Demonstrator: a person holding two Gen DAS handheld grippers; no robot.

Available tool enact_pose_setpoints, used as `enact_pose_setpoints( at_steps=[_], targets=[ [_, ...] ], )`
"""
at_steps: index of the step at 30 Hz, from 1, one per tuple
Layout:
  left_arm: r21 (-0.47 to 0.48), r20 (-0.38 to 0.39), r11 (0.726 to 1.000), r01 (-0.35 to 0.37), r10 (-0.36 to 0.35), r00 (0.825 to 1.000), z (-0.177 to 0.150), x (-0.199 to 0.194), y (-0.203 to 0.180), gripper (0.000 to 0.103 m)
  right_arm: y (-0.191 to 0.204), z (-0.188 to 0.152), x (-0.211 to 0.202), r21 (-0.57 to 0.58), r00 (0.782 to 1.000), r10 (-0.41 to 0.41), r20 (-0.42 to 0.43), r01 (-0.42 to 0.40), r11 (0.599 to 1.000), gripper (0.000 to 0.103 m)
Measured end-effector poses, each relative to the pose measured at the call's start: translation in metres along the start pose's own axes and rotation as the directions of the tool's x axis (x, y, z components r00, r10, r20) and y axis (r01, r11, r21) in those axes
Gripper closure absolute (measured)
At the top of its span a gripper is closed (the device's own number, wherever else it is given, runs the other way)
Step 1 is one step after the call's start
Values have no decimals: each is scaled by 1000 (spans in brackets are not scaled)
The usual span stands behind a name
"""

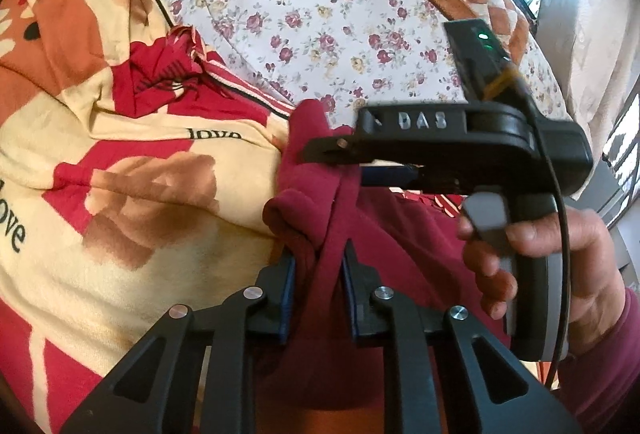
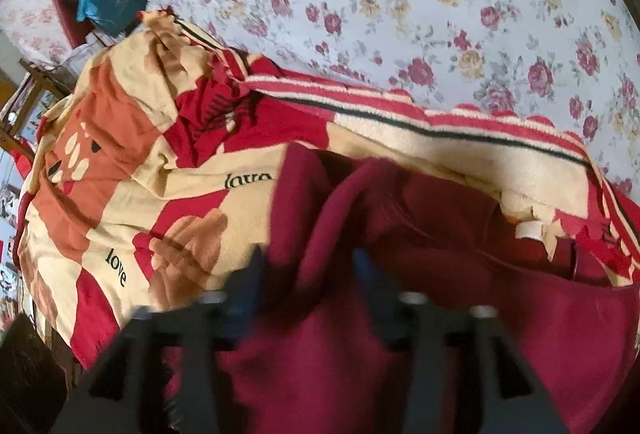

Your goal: Fold small clothes

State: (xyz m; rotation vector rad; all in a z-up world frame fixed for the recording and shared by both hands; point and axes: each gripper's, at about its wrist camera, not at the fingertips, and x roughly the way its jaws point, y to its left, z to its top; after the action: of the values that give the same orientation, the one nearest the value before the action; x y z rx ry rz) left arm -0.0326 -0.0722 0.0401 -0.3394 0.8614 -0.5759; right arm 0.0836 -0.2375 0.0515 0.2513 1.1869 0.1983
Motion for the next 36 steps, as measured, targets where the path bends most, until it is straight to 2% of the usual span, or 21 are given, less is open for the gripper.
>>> enact_pose_setpoints(
  at_steps=[5,7,9,11,12,14,15,16,20,21,22,24,27,31,36],
  targets=[
    [9,1,1000,5,-5,1000,-1,-1,-1,103,13,7,16,-6,998,-42,-36,41,999,26],
    [12,0,1000,7,-7,1000,-1,-1,-2,103,22,9,27,-26,998,-40,-57,39,999,25],
    [14,-3,1000,3,-3,1000,-1,0,-2,103,31,7,34,-86,995,-86,-50,81,993,27],
    [8,-16,1000,-4,4,1000,-1,2,-1,103,33,3,30,-124,992,-129,2,129,984,57],
    [2,-25,1000,-9,9,1000,-1,3,0,103,29,2,25,-119,993,-119,23,121,986,71],
    [-3,-41,1000,-25,25,999,-1,7,1,92,21,0,16,-101,996,-78,46,82,991,76],
    [3,-49,999,-37,38,998,-2,9,0,82,17,-1,12,-97,997,-62,52,67,993,78],
    [11,-58,999,-47,48,997,-3,11,-1,77,13,-3,7,-92,997,-42,59,47,995,78],
    [75,-60,993,-87,91,994,-9,16,-10,77,2,-6,-1,-66,997,21,69,-16,998,78],
    [92,-51,992,-87,92,994,-10,15,-12,83,-1,-7,-3,-58,997,32,74,-28,998,78],
    [102,-41,991,-83,87,995,-11,12,-14,95,-4,-9,-7,-48,996,40,80,-36,998,78],
    [90,-34,994,-68,71,997,-11,6,-16,103,-8,-13,-15,-38,994,58,91,-55,998,78],
    [84,-20,995,-56,58,998,-10,-6,-30,103,-13,-19,-33,-42,990,88,106,-84,996,79],
    [185,-8,981,-51,54,999,-13,-17,-74,103,-28,-27,-69,-50,986,98,136,-92,995,80],
    [269,-31,963,-3,12,999,-18,-14,-131,103,-63,-43,-121,-35,980,71,185,-66,997,80]
  ],
)
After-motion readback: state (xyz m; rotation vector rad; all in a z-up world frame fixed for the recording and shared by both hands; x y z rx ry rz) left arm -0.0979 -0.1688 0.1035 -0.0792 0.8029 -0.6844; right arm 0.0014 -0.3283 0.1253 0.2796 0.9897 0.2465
